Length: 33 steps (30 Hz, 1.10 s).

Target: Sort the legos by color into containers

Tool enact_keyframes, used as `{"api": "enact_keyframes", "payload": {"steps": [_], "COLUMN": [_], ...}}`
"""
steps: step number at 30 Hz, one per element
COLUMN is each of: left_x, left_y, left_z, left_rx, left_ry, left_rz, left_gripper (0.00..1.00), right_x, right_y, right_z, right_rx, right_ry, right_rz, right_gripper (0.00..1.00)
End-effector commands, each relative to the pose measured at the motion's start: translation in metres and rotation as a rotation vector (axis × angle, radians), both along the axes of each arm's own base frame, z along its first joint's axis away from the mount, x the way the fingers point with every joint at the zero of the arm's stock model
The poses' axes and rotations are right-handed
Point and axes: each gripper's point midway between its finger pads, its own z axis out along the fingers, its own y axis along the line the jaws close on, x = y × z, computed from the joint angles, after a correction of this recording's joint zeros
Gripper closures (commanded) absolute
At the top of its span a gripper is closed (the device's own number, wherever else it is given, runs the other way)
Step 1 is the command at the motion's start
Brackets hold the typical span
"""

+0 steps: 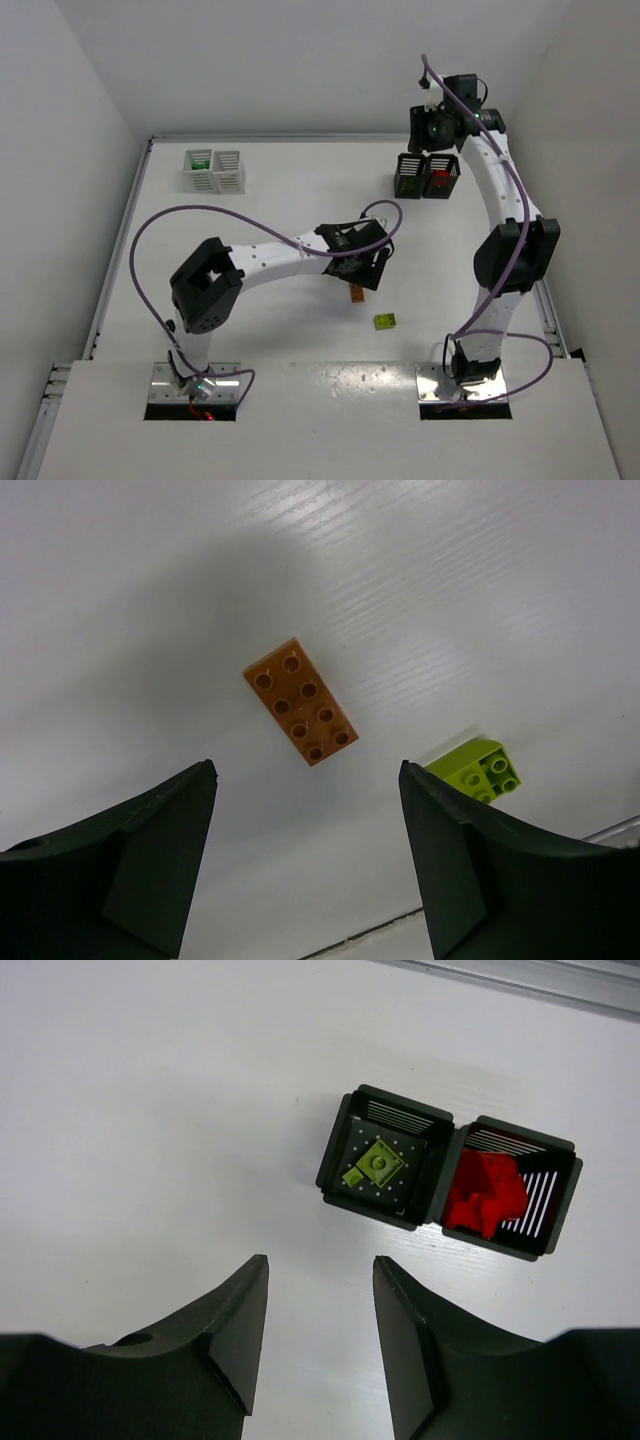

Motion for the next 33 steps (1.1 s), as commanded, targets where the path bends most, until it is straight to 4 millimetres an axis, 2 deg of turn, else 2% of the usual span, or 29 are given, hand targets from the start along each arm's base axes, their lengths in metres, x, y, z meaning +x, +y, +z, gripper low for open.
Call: {"api": "enact_keyframes", "payload": {"steps": [1,3,4,5,7,12,16,17,19,20,22,29,31,33], "left_x": [0.000,-0.007,-0.007,-0.007,-0.008,-0.015,-0.013,-0.015,-0.013,-0.014,-0.012,-0.013,-0.007,-0.011], "left_y": [-0.010,-0.008,-0.008,-0.007,-0.007,-0.009,-0.013,-0.013,-0.016,-0.015,-0.017,-0.013,-0.012,-0.011], "left_z": [0.005,-0.009,-0.009,-0.014,-0.018,-0.039,-0.044,-0.049,-0.051,-0.056,-0.053,-0.071,-0.072,-0.072], "left_rx": [-0.023,0.009,0.010,0.019,0.022,0.050,0.052,0.058,0.059,0.070,0.062,0.098,0.116,0.131], "left_ry": [0.005,0.028,0.028,0.034,0.042,0.101,0.107,0.119,0.120,0.126,0.122,0.134,0.107,0.102], "left_rz": [0.036,0.035,0.036,0.036,0.046,0.039,0.047,0.044,0.044,0.044,0.044,0.058,0.059,0.051], "left_gripper": [0.21,0.22,0.22,0.24,0.26,0.26,0.24,0.24,0.24,0.24,0.24,0.24,0.30,0.38], "right_x": [-0.003,-0.009,-0.009,-0.010,-0.013,-0.014,-0.015,-0.015,-0.018,-0.017,-0.021,-0.022,-0.020,-0.020], "right_y": [-0.001,-0.002,-0.002,-0.002,-0.007,-0.011,-0.016,-0.016,-0.021,-0.021,-0.019,-0.025,-0.023,-0.028], "right_z": [0.016,0.012,0.020,0.017,0.023,0.037,0.039,0.045,0.033,0.041,0.034,0.028,0.030,0.030], "right_rx": [0.036,0.035,0.037,0.036,0.037,0.039,0.039,0.040,0.038,0.039,0.045,0.055,0.062,0.061], "right_ry": [-0.046,-0.034,-0.057,-0.048,-0.060,-0.099,-0.108,-0.128,-0.099,-0.122,-0.110,-0.098,-0.107,-0.108], "right_rz": [-0.002,-0.002,-0.002,-0.002,-0.011,-0.020,-0.029,-0.028,-0.038,-0.038,-0.031,-0.035,-0.028,-0.037], "right_gripper": [0.53,0.53,0.53,0.53,0.53,0.53,0.52,0.52,0.51,0.51,0.51,0.51,0.51,0.51]}}
